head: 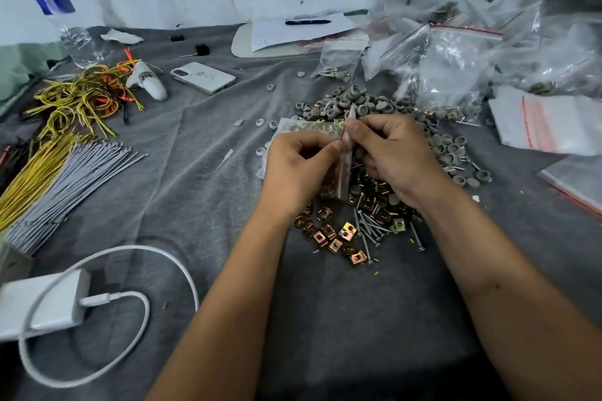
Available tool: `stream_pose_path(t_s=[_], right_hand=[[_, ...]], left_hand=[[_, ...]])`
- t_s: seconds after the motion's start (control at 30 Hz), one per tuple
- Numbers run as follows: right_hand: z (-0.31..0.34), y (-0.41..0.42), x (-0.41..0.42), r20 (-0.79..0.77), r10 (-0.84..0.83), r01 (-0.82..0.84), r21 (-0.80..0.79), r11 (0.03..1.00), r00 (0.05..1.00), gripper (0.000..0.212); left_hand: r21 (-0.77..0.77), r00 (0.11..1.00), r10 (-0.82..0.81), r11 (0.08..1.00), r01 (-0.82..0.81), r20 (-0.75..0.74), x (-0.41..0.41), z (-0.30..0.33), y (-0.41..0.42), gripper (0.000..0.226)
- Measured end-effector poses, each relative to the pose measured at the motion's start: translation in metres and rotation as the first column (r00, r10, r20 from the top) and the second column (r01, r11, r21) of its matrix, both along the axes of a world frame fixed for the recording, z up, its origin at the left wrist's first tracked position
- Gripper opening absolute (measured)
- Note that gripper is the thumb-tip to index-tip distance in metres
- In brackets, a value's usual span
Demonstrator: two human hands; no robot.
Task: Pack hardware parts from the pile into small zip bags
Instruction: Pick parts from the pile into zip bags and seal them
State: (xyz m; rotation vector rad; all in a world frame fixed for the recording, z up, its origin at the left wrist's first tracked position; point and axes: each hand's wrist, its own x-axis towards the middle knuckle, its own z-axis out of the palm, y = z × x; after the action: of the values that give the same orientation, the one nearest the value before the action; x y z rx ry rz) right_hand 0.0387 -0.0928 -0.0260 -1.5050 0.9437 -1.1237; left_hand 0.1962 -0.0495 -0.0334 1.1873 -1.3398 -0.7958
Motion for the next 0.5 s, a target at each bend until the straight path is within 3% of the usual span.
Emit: stream_pose_path(t_s=[0.23, 0.5], right_hand=[[-0.0041, -0.0017, -0.0005, -0.124, 0.004, -0.017, -0.109, 0.994, 0.992, 0.032], [-0.0024, 0.0007, 0.0023, -0.141, -0.041, 0.018, -0.162, 0.987, 0.989, 0.03]], left_hand=[[0.057, 0.999, -0.038, 0.998, 0.035, 0.037, -0.002, -0.0021, 0.0004, 0.022], [0.018, 0.993, 0.026, 0.999, -0.028, 0.114, -0.0043, -0.0016, 0.0005, 0.022]])
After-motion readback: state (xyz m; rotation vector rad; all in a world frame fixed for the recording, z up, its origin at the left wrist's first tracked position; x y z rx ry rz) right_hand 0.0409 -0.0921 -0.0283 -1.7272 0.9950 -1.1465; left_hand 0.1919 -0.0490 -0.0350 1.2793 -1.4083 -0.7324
